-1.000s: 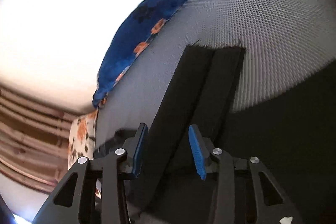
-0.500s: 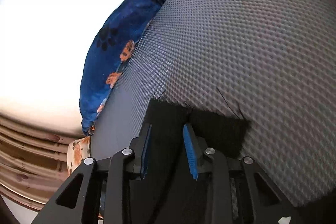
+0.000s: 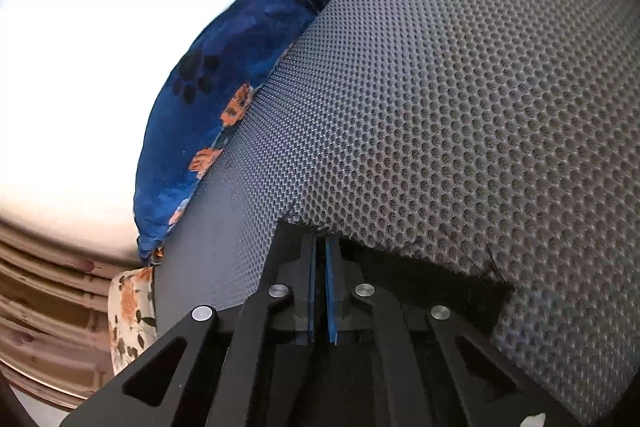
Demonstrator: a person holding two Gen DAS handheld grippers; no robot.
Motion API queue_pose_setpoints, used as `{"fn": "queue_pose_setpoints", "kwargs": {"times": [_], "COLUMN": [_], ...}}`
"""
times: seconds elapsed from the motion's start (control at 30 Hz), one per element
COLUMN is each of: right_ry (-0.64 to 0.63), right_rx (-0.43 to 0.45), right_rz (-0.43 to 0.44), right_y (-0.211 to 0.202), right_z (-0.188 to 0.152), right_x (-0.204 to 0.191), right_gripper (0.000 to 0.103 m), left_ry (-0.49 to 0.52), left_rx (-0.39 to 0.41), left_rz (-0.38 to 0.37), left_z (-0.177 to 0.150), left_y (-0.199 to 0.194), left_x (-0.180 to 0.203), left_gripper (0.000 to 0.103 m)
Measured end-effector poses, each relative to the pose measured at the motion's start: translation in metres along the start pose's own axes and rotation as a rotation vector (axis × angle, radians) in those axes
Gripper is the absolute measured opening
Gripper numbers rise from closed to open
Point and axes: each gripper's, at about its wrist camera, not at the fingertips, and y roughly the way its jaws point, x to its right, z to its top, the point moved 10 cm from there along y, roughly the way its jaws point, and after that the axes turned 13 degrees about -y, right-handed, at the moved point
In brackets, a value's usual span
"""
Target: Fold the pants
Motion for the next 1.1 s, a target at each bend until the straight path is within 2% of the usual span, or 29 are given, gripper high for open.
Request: {"fn": "queue_pose_setpoints", "kwargs": {"times": [0.17, 0.33, 0.47, 0.57, 0.7, 0.8, 1.1], "right_ry": [-0.007, 0.013, 0.057, 0.108, 0.220, 0.271, 0.213], "right_rx": [0.052, 0.166, 0.262, 0.272, 0.201, 0.146, 0.181], "right_rz": [-0.015, -0.051, -0.131, -0.248, -0.358, -0.405, -0.435], "right_y": [-0.036, -0.122, -0.218, -0.267, -0.282, -0.274, -0.284], "right_z": [-0.001, -0.012, -0.054, -0.112, -0.190, -0.229, -0.216], "right_x": [-0.004, -0.002, 0.018, 0.047, 0.093, 0.121, 0.118], "right_gripper": [0.004, 0.003, 0.003, 0.003, 0.003, 0.002, 0.002], "left_ry": [0.006, 0.019, 0.058, 0.092, 0.140, 0.200, 0.236], "left_rx": [-0.004, 0.002, 0.018, 0.019, -0.006, 0.003, -0.010], "left_rz": [0.001, -0.003, -0.012, -0.018, -0.014, 0.007, 0.006], "left_z": [0.001, 0.003, 0.005, 0.004, -0.003, -0.005, -0.011], "left_y": [-0.001, -0.003, -0.007, -0.008, -0.002, -0.002, -0.006], "left_x": [0.000, 0.001, 0.005, 0.009, 0.012, 0.015, 0.018], "left_gripper": [0.019, 0.018, 0.018, 0.018, 0.018, 0.018, 0.018]}}
